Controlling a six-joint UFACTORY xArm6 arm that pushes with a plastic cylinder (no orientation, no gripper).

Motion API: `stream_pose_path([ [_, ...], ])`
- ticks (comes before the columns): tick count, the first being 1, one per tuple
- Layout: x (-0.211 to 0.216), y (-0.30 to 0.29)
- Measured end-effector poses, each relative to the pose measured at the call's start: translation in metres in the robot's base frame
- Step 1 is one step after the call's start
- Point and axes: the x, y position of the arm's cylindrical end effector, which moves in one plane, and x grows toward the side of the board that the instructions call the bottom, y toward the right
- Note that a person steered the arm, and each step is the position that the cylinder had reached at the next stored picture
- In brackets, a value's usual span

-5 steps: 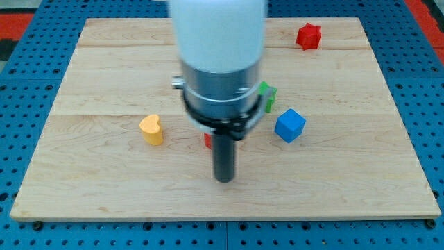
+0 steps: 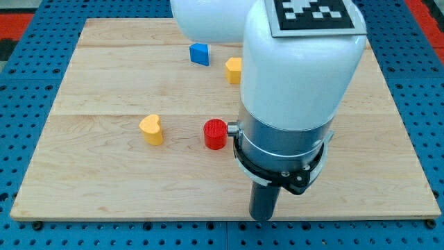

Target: Move the arm towards the right side of the board

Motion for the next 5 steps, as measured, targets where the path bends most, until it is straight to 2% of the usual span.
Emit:
stream_pose_path([
  [1,0.001,0.026],
  [3,-0.010,0.128],
  [5,-0.049,0.228],
])
